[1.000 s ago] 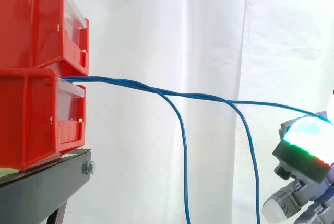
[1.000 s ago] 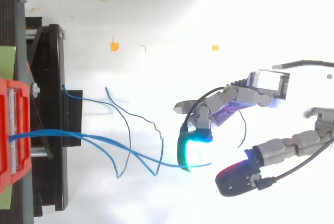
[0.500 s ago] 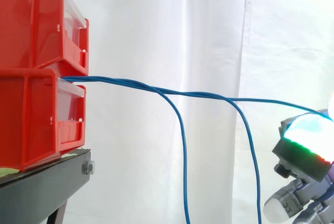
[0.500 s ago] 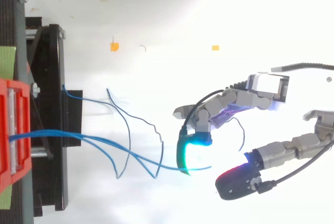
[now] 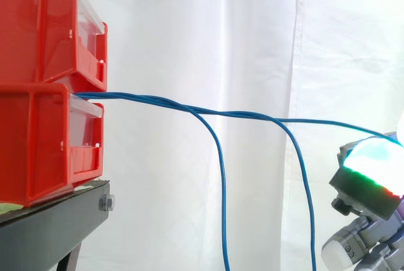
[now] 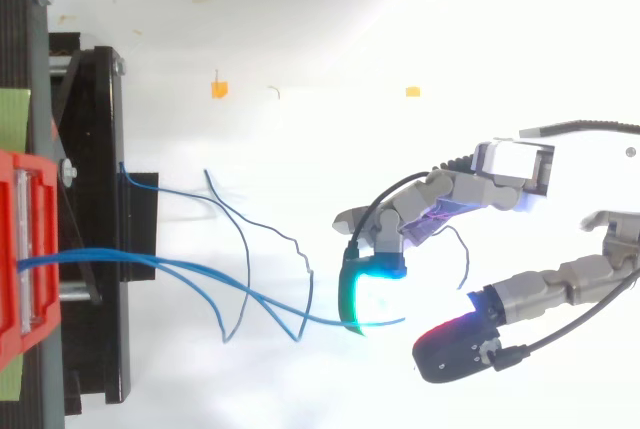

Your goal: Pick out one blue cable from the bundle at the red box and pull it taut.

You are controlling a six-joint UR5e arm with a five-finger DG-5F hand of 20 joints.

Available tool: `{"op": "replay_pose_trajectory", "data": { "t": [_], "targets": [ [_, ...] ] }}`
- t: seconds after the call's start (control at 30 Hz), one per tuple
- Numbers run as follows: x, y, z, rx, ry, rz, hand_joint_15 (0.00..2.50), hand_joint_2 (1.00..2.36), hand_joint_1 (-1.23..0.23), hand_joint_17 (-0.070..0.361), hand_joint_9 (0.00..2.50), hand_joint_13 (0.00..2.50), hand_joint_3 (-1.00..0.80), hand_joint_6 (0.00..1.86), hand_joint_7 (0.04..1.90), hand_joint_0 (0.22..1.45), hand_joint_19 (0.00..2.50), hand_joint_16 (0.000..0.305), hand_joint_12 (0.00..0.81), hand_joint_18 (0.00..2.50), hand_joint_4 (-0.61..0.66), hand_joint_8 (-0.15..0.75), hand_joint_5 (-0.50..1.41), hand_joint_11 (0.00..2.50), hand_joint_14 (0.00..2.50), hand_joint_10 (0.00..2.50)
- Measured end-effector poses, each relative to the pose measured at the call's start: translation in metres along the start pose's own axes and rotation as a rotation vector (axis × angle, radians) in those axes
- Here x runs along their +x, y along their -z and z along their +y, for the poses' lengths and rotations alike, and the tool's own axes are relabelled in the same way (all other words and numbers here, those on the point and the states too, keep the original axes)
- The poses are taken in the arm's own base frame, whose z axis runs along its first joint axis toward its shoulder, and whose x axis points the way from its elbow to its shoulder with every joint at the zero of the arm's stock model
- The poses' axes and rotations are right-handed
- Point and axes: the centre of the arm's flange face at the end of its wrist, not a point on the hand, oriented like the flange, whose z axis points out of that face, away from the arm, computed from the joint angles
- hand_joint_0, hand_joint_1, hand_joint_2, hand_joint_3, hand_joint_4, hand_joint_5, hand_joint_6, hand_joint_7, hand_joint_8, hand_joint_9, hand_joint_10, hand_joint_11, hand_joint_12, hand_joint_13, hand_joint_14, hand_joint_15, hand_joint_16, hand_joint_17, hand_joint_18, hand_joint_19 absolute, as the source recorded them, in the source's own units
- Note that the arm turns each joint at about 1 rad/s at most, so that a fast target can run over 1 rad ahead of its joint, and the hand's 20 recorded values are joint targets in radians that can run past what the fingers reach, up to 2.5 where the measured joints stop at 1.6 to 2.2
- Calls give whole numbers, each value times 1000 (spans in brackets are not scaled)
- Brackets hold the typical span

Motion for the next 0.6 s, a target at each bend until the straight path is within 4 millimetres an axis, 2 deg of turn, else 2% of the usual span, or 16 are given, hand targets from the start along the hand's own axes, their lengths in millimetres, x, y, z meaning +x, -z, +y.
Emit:
{"op": "replay_pose_trajectory", "data": {
  "t": [0.13,0.6],
  "targets": [
    [0,0,0,0,0,-1,222,1123,-774,138,446,520,-70,808,983,542,336,61,420,542,-290,271,-53,0,6,0],
    [0,0,0,0,0,-1,217,1128,-777,142,492,545,-71,806,999,542,339,63,431,575,-284,278,-53,0,6,1]
  ]
}}
